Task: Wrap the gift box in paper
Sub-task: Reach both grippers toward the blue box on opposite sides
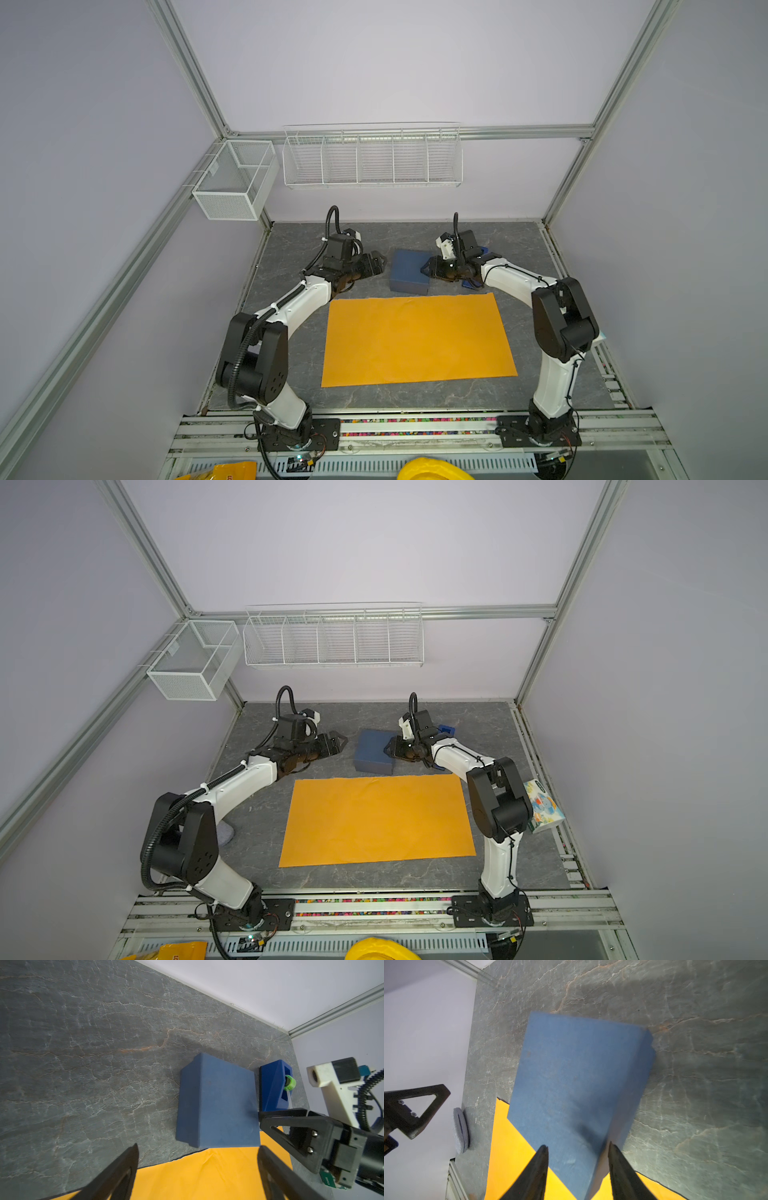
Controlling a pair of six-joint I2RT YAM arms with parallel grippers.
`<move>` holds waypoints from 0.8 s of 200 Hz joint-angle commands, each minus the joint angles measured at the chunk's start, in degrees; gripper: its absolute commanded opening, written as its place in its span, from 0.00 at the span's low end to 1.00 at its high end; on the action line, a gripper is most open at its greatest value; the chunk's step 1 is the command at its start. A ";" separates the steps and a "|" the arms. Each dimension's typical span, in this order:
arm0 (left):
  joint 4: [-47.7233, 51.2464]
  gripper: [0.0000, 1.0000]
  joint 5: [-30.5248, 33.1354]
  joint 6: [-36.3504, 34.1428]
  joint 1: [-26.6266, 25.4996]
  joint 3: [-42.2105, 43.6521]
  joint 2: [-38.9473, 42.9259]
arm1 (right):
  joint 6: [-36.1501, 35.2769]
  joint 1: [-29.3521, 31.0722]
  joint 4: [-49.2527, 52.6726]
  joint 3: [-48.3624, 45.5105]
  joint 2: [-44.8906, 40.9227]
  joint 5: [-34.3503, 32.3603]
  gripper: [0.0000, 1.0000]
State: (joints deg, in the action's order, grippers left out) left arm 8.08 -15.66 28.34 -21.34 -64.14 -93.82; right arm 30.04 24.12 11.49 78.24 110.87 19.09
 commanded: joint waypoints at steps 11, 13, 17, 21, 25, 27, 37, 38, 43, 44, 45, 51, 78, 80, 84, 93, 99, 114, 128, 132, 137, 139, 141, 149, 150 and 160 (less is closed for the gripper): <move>-0.02 0.89 -4.64 -0.46 -0.06 -3.44 -4.53 | 0.85 -1.00 1.17 1.14 -0.16 -1.71 0.50; -0.13 0.89 -5.02 -0.43 -0.03 -3.62 -4.81 | 0.84 -1.11 1.19 1.20 -0.09 -1.54 0.50; -0.36 0.89 -5.73 -0.27 -0.10 -4.06 -5.50 | 0.86 -1.30 1.25 1.36 0.16 -1.37 0.50; -0.68 0.88 -6.45 -0.10 -0.08 -4.39 -6.22 | 0.92 -1.35 1.26 1.54 0.41 -0.99 0.50; -1.11 0.88 -7.20 0.23 -0.05 -4.70 -7.01 | 0.90 -1.54 1.30 1.77 0.69 -0.47 0.50; -1.35 0.88 -7.50 0.43 -0.09 -4.84 -7.39 | 0.85 -1.58 1.34 1.88 0.91 -0.33 0.51; -2.34 0.88 -9.08 1.15 -0.09 -5.82 -9.29 | 0.59 -1.69 1.88 2.66 1.81 0.82 0.51; -2.40 0.88 -9.24 1.21 -0.10 -5.91 -9.46 | 0.57 -1.65 1.96 2.82 1.89 0.88 0.51; -2.82 0.88 -9.89 1.55 -0.10 -6.48 -10.38 | 0.38 -1.64 2.26 3.17 2.24 1.33 0.51; -2.90 0.88 -10.03 1.63 -0.06 -6.59 -10.62 | 0.33 -1.63 2.33 3.25 2.33 1.40 0.51; -2.98 0.88 -10.15 1.72 -0.04 -6.69 -10.83 | 0.31 -1.62 2.37 3.33 2.42 1.48 0.51; -3.31 0.88 -10.83 2.16 -0.08 -7.33 -12.00 | 0.20 -1.62 2.48 3.64 2.79 1.99 0.51; -4.81 0.87 -14.48 4.04 -0.18 -10.27 -16.72 | 0.01 -1.72 2.93 5.56 5.04 4.73 0.51; -5.06 0.87 -14.77 4.01 -0.16 -10.43 -17.05 | 0.01 -1.71 2.86 5.62 5.16 4.88 0.51; -5.73 0.87 -15.69 4.01 -0.24 -10.58 -17.50 | -0.03 -1.71 2.84 5.84 5.42 5.15 0.51; -7.56 0.87 -17.72 4.01 -0.45 -10.65 -18.40 | -0.03 -1.74 2.84 6.34 5.98 5.97 0.51; -8.62 0.87 -18.81 4.23 -0.69 -10.65 -18.87 | -0.01 -1.69 2.84 6.68 6.40 6.57 0.51; -10.12 0.87 -20.84 5.16 -1.13 -10.67 -19.73 | 0.02 -1.57 2.54 7.45 7.15 8.22 0.50; -10.92 0.86 -21.78 5.99 -1.37 -9.86 -19.62 | 0.04 -1.46 2.17 7.96 7.52 9.34 0.50; -11.16 0.86 -21.75 6.09 -1.42 -9.39 -19.40 | -0.05 -1.38 2.07 8.06 7.51 9.63 0.50; -11.45 0.86 -21.62 6.18 -1.48 -8.67 -18.95 | -0.06 -1.36 2.05 8.23 7.56 9.89 0.50; -11.62 0.86 -21.54 6.20 -1.55 -8.29 -18.77 | -0.11 -1.31 2.05 8.28 7.63 10.08 0.50; -11.78 0.86 -21.55 6.20 -1.54 -7.98 -18.59 | -0.15 -1.28 1.98 8.33 7.61 10.44 0.50; -12.56 0.86 -21.36 6.29 -1.67 -6.35 -17.65 | -0.25 -1.25 1.34 8.25 7.57 11.64 0.50; -12.69 0.86 -21.31 6.33 -1.63 -6.09 -17.55 | -0.25 -1.26 1.25 8.25 7.55 11.79 0.50; -13.29 0.86 -20.93 6.55 -1.65 -4.02 -16.26 | -0.25 -1.26 1.15 8.16 7.44 12.31 0.50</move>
State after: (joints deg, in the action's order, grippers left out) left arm -1.63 -34.26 33.45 -22.33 -71.85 -112.84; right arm 30.02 22.35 13.63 85.23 118.17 26.50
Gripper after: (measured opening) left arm 0.859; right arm 0.500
